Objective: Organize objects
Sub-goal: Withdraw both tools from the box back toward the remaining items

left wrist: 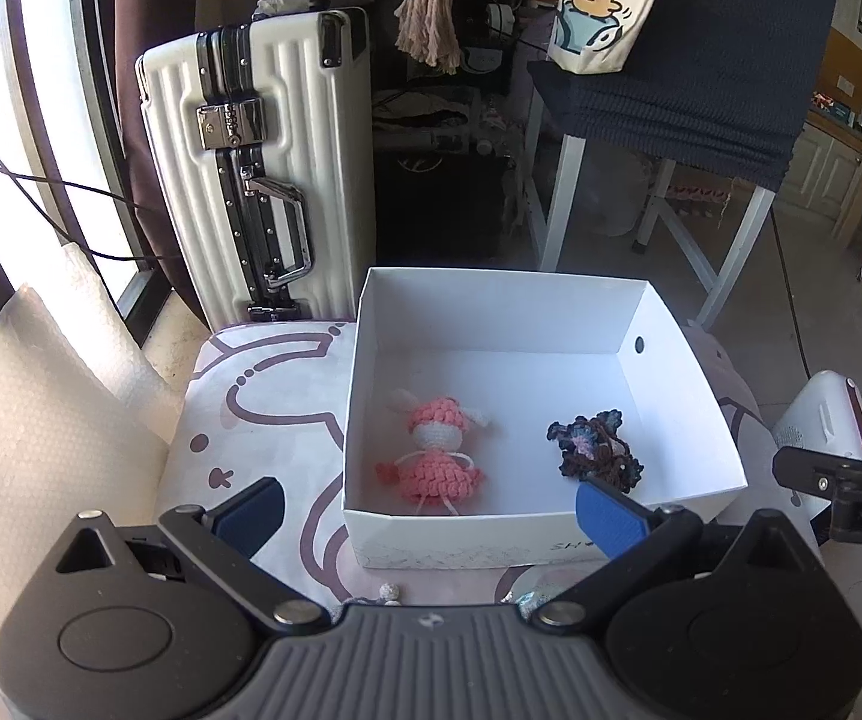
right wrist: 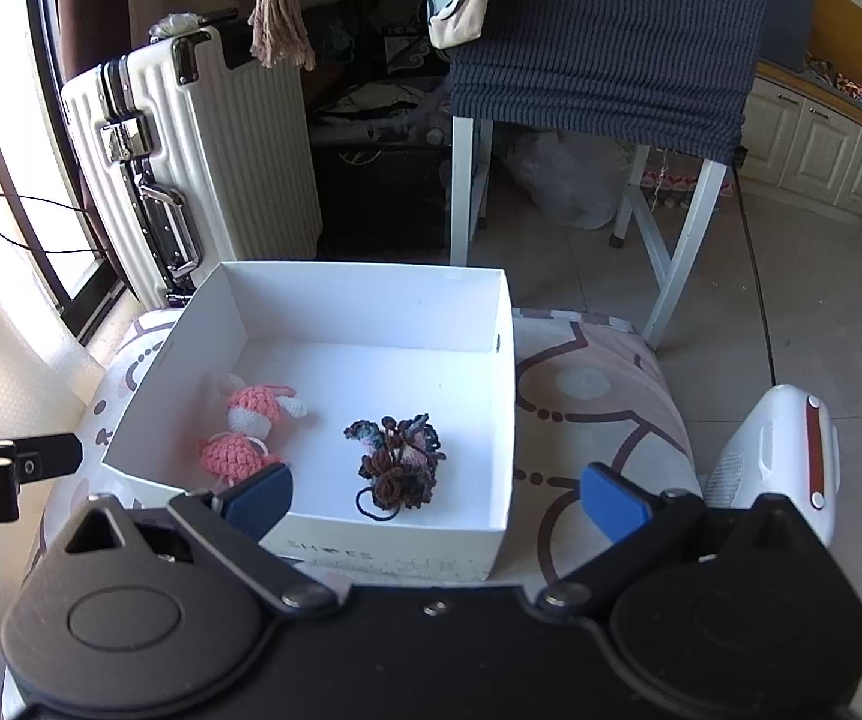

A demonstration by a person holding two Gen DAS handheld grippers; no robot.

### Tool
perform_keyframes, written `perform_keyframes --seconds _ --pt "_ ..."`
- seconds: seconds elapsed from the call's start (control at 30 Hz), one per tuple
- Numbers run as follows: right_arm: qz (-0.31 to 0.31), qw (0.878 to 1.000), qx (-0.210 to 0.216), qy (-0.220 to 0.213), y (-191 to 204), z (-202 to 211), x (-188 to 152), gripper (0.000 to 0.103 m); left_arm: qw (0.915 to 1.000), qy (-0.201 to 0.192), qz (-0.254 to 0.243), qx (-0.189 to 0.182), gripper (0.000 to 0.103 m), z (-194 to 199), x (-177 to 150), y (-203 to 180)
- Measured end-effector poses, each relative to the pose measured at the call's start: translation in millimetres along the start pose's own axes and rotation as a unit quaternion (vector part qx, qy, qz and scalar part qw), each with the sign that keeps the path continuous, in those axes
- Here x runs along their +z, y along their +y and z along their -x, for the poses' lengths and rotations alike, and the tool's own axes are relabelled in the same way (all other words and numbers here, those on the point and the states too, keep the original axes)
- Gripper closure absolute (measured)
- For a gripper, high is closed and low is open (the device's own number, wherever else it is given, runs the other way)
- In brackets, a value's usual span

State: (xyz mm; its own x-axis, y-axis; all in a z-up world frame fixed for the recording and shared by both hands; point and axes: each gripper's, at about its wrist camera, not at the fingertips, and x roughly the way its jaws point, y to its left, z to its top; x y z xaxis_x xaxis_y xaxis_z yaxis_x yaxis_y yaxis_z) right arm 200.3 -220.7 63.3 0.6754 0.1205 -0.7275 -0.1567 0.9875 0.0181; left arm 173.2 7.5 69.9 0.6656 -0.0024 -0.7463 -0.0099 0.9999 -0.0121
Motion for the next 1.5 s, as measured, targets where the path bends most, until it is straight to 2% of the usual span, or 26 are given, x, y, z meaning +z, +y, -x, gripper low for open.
perform_keyframes --seconds 0.2,0.5,0.67,0.97,1.23,1.5 --pt "-0.014 0.999 0.003 -0.033 -6 23 -18 0.0 0.9993 -0.037 0.01 -0.002 0.001 23 -16 3" --pt "-0.001 0.995 0.008 -0.103 -10 57 -40 0.0 0.9954 -0.092 0.025 -0.014 0.001 54 -40 5" --pt "-0.006 0.993 0.023 -0.119 -11 67 -49 0.0 0.9939 -0.104 0.029 -0.019 0.001 61 -52 6" --pt "-0.013 0.989 0.024 -0.145 -13 73 -64 0.0 0.989 -0.144 0.027 -0.02 0.001 67 -72 5" --pt "-0.025 0.989 0.028 -0.144 -20 56 -70 0.0 0.9874 -0.154 0.026 -0.028 0.001 57 -89 4" --pt "0.021 0.988 0.026 -0.149 -11 27 -91 0.0 0.9907 -0.135 0.011 -0.018 0.001 38 -107 10"
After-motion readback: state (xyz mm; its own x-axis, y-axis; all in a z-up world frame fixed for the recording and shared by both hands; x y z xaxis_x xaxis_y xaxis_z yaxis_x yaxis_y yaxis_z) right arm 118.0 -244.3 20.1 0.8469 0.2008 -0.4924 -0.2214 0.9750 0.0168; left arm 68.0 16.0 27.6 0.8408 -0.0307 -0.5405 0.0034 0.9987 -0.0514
